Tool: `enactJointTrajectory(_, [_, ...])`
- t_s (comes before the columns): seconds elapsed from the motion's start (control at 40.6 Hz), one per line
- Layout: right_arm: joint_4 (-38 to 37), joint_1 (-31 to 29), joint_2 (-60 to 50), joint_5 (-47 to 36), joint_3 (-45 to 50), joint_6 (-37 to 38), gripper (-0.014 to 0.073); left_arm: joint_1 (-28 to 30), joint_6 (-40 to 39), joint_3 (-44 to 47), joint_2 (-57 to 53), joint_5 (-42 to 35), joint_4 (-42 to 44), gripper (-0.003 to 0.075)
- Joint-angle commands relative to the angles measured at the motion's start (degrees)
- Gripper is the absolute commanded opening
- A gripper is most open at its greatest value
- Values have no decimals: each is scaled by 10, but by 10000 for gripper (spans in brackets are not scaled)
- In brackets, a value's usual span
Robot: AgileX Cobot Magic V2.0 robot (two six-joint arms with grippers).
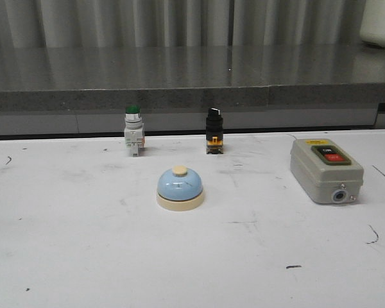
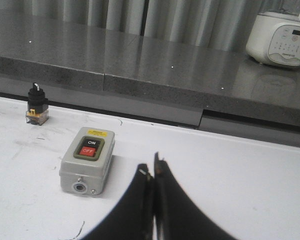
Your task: Place and press bell with both arms
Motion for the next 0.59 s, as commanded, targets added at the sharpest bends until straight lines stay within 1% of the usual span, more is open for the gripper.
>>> enactJointTrajectory(0.0, [0, -3, -10, -52, -3, -2, -68, 0, 0, 14, -9, -51, -6, -20])
enactJointTrajectory(0.099, [2, -3, -10, -52, -3, -2, -68, 0, 0, 14, -9, -51, -6, -20])
enactJointTrajectory(0.222, [46, -3, -10, -51, -3, 8, -68, 0, 0, 14, -9, -51, -6, -20])
enactJointTrajectory(0.271, [44, -3, -10, -53, -3, 31, -68, 0, 0, 14, -9, -51, -6, -20])
enactJointTrajectory(0.345, [12, -3, -10, -58, -3, 89, -68, 0, 0, 14, -9, -51, -6, -20])
enactJointTrajectory(0.443, [-75, -4, -10, -70, -3, 170, -68, 0, 0, 14, -9, -51, -6, -20])
enactJointTrajectory(0.468, [-87, -4, -10, -71, -3, 183, -68, 0, 0, 14, -9, -51, -6, -20])
enactJointTrajectory(0.567, [-94, -4, -10, -71, -3, 185, -68, 0, 0, 14, -9, -51, -6, -20])
